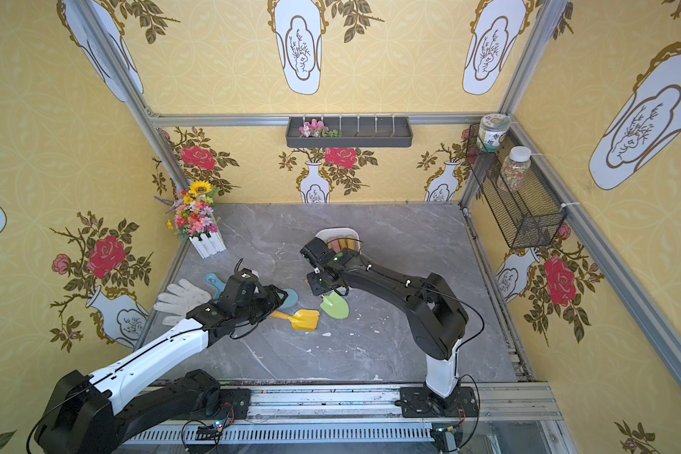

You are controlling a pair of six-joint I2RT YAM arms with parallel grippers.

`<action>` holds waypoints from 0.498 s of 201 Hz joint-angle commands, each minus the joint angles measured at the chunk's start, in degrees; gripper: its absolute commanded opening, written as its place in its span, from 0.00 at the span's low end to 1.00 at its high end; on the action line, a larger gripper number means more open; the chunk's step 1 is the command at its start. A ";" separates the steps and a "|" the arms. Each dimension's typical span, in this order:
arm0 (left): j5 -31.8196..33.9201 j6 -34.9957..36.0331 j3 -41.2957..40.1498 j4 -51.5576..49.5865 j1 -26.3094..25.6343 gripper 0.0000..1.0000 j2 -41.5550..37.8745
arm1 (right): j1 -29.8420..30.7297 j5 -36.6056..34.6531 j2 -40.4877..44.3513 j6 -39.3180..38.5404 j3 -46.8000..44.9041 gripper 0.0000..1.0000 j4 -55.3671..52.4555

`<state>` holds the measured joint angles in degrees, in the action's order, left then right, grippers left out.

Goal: Put the shovel into the storage box
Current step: Pick up the shovel from the center of the board.

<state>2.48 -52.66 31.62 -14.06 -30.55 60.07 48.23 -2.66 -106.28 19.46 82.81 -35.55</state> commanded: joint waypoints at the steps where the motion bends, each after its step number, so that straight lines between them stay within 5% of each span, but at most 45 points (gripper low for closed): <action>1: 2.71 -1.94 -1.18 -1.88 0.02 0.60 -0.90 | 1.99 0.93 -1.18 0.17 -0.20 0.46 2.97; 100: 9.93 -7.16 -3.68 -9.12 3.74 0.62 -9.20 | 6.75 12.13 -9.10 -0.99 0.90 0.46 10.92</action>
<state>10.98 -58.94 28.32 -21.04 -28.21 51.96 54.08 6.09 -113.34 19.42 82.67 -27.46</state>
